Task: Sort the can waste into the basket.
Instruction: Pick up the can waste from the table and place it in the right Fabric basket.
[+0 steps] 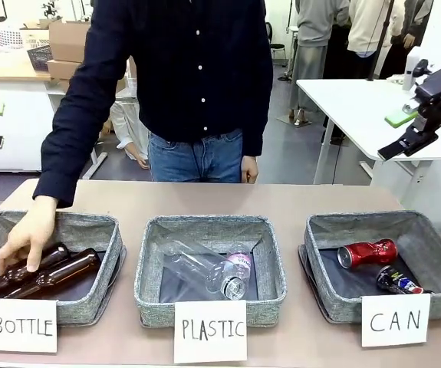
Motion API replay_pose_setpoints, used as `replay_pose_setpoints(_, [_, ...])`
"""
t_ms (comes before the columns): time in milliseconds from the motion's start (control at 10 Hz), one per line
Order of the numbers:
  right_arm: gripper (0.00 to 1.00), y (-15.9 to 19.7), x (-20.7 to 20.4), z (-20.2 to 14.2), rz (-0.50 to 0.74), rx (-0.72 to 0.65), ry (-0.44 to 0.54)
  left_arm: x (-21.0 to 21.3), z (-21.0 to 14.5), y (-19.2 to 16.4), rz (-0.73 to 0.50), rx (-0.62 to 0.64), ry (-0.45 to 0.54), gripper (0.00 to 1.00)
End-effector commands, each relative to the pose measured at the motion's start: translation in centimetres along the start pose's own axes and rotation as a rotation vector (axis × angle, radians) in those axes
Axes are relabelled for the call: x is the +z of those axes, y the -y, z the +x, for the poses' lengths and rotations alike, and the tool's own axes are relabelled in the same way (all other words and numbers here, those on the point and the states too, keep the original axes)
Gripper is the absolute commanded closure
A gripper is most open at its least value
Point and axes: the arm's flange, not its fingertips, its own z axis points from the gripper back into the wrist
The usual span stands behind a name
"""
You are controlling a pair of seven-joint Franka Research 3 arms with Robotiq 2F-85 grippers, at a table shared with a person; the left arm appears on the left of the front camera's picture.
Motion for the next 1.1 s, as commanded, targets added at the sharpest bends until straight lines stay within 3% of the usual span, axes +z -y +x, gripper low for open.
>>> replay_pose_setpoints(0, [0.00,-0.09,0.13,0.05,-0.018,0.021,0.008,0.06,0.04,0.06,-0.008,-0.015,-0.005,0.00])
replay_pose_setpoints(1000, [0.00,-0.09,0.13,0.05,-0.018,0.021,0.008,0.06,0.04,0.06,-0.008,-0.015,-0.005,0.00])
